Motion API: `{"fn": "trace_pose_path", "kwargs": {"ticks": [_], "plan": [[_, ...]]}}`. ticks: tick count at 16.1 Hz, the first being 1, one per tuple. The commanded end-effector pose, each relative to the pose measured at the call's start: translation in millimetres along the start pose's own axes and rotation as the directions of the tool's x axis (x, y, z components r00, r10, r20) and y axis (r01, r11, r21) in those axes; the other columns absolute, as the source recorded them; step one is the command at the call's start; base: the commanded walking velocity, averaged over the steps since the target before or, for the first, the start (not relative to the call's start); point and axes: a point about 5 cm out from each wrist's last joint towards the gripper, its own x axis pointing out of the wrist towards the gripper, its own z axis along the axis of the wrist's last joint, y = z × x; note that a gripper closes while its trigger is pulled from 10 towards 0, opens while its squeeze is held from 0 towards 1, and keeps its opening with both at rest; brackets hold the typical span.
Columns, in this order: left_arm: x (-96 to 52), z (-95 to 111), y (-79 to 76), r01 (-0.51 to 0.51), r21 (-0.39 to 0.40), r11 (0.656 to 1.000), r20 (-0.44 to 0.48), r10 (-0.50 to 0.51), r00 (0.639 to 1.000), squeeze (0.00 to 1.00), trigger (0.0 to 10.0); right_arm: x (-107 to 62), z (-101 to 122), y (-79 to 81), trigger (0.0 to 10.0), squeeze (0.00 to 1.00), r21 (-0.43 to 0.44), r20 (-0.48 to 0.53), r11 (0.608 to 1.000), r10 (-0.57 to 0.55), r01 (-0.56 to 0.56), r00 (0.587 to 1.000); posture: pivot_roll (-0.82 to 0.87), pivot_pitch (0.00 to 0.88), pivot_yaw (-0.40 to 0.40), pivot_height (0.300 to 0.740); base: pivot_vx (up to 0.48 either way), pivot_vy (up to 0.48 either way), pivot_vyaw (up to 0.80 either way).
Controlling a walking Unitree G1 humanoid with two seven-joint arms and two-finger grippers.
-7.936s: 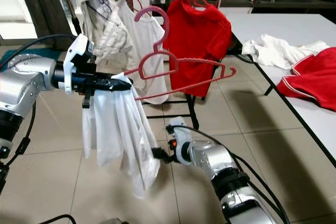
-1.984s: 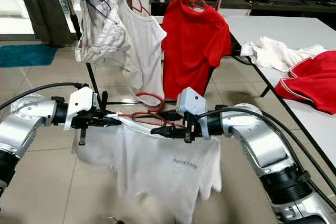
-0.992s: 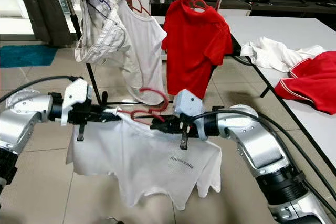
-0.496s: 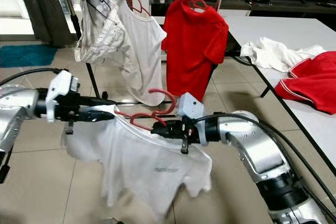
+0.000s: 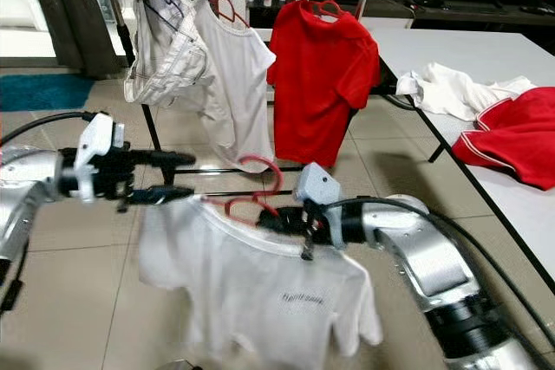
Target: Hang hanger
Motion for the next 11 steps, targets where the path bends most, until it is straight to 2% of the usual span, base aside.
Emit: {"fn": "trace_pose_path", "kwargs": {"ticks": [1,2,3,4,5,6,7,9,10,11], "plan": [[0.9,4,-4.3,-0.029,-0.029,0.999,0.046,0.031,0.998,0.98,10.0,-6.0,1,-8.1,0.0,0.00,0.026,0.014,0.994,-0.109,0.109,0.994,-0.10,0.000,-0.031,0.740,0.000,0.000,0.00],[2.6,2,-9.1,-0.068,-0.062,0.996,0.071,0.072,0.995,0.94,10.0,-5.9,-2,-7.9,0.0,0.00,0.053,0.018,0.986,-0.160,0.159,0.987,-0.09,0.000,-0.034,0.740,0.000,0.000,0.00],[4.7,-4,-17.6,-0.145,-0.109,0.983,0.094,0.156,0.983,0.79,10.0,-6.1,-10,-6.7,0.0,0.00,0.091,0.030,0.964,-0.253,0.249,0.967,-0.09,0.000,-0.035,0.740,0.000,0.000,0.00],[5.0,-6,-20.9,-0.184,-0.127,0.975,0.096,0.197,0.976,0.53,10.0,-6.5,-13,-6.7,0.0,0.00,0.112,0.037,0.948,-0.303,0.297,0.952,-0.09,0.000,-0.036,0.740,0.000,0.000,0.00],[5.9,-10,-25.1,-0.271,-0.167,0.948,0.093,0.289,0.953,0.19,10.0,-8.5,-19,-7.9,0.0,0.00,0.174,0.039,0.904,-0.402,0.390,0.915,-0.09,0.000,-0.038,0.740,0.000,0.000,0.00],[7.1,-12,-26.0,-0.337,-0.178,0.924,0.092,0.357,0.930,0.00,10.0,-9.5,-22,-8.2,0.0,0.00,0.205,0.043,0.877,-0.451,0.434,0.892,-0.09,0.000,-0.038,0.740,0.000,0.000,0.00],[9.3,-17,-24.9,-0.475,-0.171,0.863,0.058,0.490,0.870,0.00,10.0,-10.0,-25,-7.8,0.0,0.00,0.264,0.056,0.826,-0.529,0.499,0.847,-0.08,0.014,-0.040,0.740,0.000,0.000,0.00],[14.5,-21,-25.2,-0.592,-0.166,0.789,-0.008,0.599,0.801,0.00,10.0,-9.3,-28,-9.6,0.0,0.00,0.331,0.039,0.740,-0.631,0.586,0.774,-0.08,0.029,-0.029,0.740,0.000,0.000,0.00],[20.6,-22,-24.6,-0.669,-0.167,0.724,-0.035,0.674,0.738,0.00,10.0,-8.7,-31,-11.5,0.0,0.00,0.364,0.011,0.659,-0.710,0.658,0.704,-0.09,0.030,-0.012,0.740,0.000,0.000,0.00],[25.8,-23,-25.1,-0.697,-0.192,0.691,-0.048,0.703,0.710,0.00,10.0,-9.4,-33,-12.1,0.0,0.00,0.373,-0.004,0.613,-0.749,0.696,0.662,-0.09,0.030,-0.007,0.740,0.000,0.000,0.00]]}}
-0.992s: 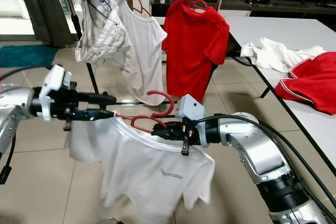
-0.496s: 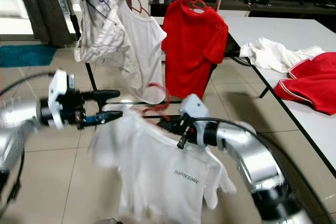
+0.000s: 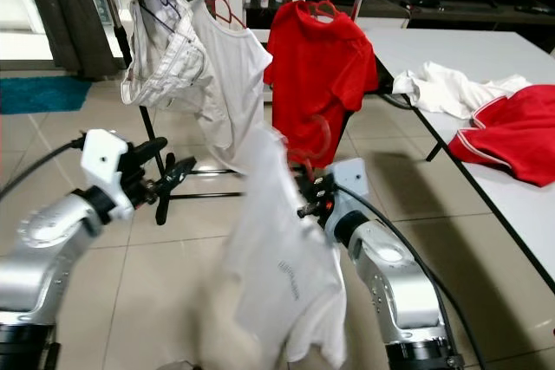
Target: Hang hanger
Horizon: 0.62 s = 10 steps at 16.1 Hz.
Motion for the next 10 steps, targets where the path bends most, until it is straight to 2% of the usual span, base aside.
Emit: {"fn": "trace_pose_path", "kwargs": {"ticks": [1,2,3,4,5,6,7,9,10], "plan": [[4.5,3,-6.8,-0.029,-0.022,0.999,0.002,0.029,1.000,0.00,10.0,-3.7,2,-8.8,0.0,0.00,0.002,0.021,0.995,-0.096,0.096,0.995,-0.09,0.030,-0.007,0.740,0.000,0.000,0.00],[8.4,0,-17.3,-0.032,-0.084,0.996,-0.003,0.032,0.999,0.00,10.0,-7.1,2,-12.7,0.0,0.00,0.028,0.032,0.984,-0.179,0.178,0.983,-0.10,0.025,0.009,0.740,0.000,0.000,0.00],[9.4,-2,-19.9,-0.042,-0.095,0.995,-0.017,0.041,0.999,0.00,10.0,-8.7,1,-13.9,0.0,0.00,0.033,0.032,0.979,-0.202,0.201,0.979,-0.10,0.025,0.009,0.740,0.000,0.000,0.00],[11.1,-5,-19.7,-0.074,-0.057,0.996,-0.031,0.072,0.997,0.00,10.0,-11.5,0,-16.1,6.5,0.00,0.009,0.019,0.971,-0.238,0.237,0.971,-0.11,0.026,0.016,0.740,0.000,0.000,0.00],[11.7,-5,-19.3,-0.089,-0.035,0.995,-0.036,0.088,0.996,0.00,10.0,-12.2,1,-16.9,10.0,0.00,-0.009,0.024,0.968,-0.251,0.252,0.968,-0.11,0.022,0.014,0.740,0.000,0.000,0.00],[11.7,-4,-17.3,-0.112,0.016,0.994,-0.037,0.113,0.993,0.00,10.0,-11.6,5,-15.4,10.0,0.00,-0.053,0.035,0.965,-0.254,0.256,0.967,-0.10,0.022,0.013,0.740,0.000,0.000,0.00],[11.7,-3,-16.3,-0.122,0.032,0.992,-0.036,0.123,0.992,0.00,10.0,-11.0,6,-14.5,10.0,0.00,-0.074,0.038,0.964,-0.254,0.257,0.966,-0.10,0.022,0.013,0.740,0.000,0.000,0.00],[12.0,-2,-14.4,-0.140,0.027,0.990,-0.038,0.141,0.989,0.00,10.0,-8.6,9,-10.8,10.0,0.00,-0.103,0.046,0.965,-0.238,0.242,0.970,-0.11,0.014,0.019,0.740,0.131,0.000,0.00],[11.9,-1,-14.1,-0.149,0.011,0.989,-0.042,0.150,0.988,0.00,10.0,-5.0,15,-4.8,10.0,0.00,-0.130,0.086,0.968,-0.204,0.214,0.975,-0.10,0.000,0.014,0.740,0.292,0.000,0.00]]}}
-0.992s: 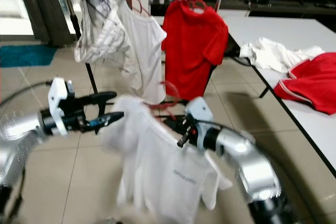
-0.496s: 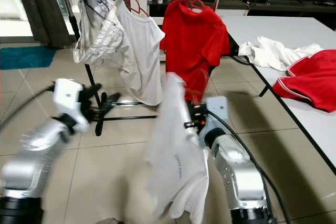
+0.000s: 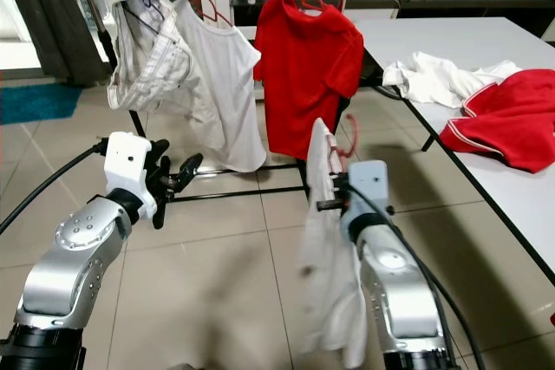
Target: Hang hanger
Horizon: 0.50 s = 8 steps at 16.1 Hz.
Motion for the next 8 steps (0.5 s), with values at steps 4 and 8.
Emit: {"fn": "trace_pose_path", "kwargs": {"ticks": [4,8], "plan": [[0.3,4.7,-5.0,0.007,0.032,0.999,0.026,-0.008,1.000,0.00,10.0,5.3,12.2,2.7,10.0,0.00,0.058,0.052,0.998,0.005,-0.008,0.999,-0.10,0.000,0.005,0.740,0.345,0.000,-0.33],[2.3,6.0,-4.9,0.006,0.033,0.999,0.029,-0.007,1.000,0.00,10.0,6.1,13.1,-0.2,10.0,0.00,0.074,0.052,0.997,-0.010,0.006,0.999,-0.10,0.000,0.001,0.740,0.368,0.000,-0.40]]}}
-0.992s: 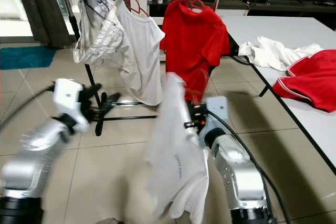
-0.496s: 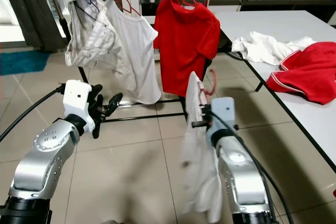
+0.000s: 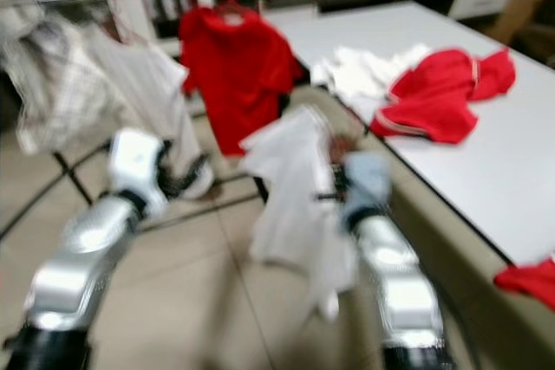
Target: Hang hanger
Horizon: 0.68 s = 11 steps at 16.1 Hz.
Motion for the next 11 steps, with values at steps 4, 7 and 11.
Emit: {"fn": "trace_pose_path", "kwargs": {"ticks": [4,7,11], "plan": [[-4.8,-1.5,9.6,-0.039,0.028,0.999,-0.011,0.039,0.999,0.00,10.0,5.0,5.8,13.7,10.0,0.00,0.077,0.011,0.995,0.056,-0.057,0.998,-0.09,0.000,-0.005,0.740,0.404,0.000,0.00],[-6.7,-1.6,8.8,-0.042,0.028,0.999,-0.013,0.042,0.999,0.00,10.0,4.5,10.8,17.0,10.0,0.00,0.057,0.057,0.995,0.074,-0.077,0.996,-0.08,0.000,-0.013,0.740,0.401,0.000,0.00],[-6.2,-2.4,10.3,-0.045,0.035,0.998,-0.019,0.046,0.999,0.00,10.0,2.9,8.1,18.7,10.0,0.00,0.020,0.051,0.996,0.081,-0.082,0.995,-0.09,0.000,-0.002,0.740,0.401,0.000,0.00]]}}
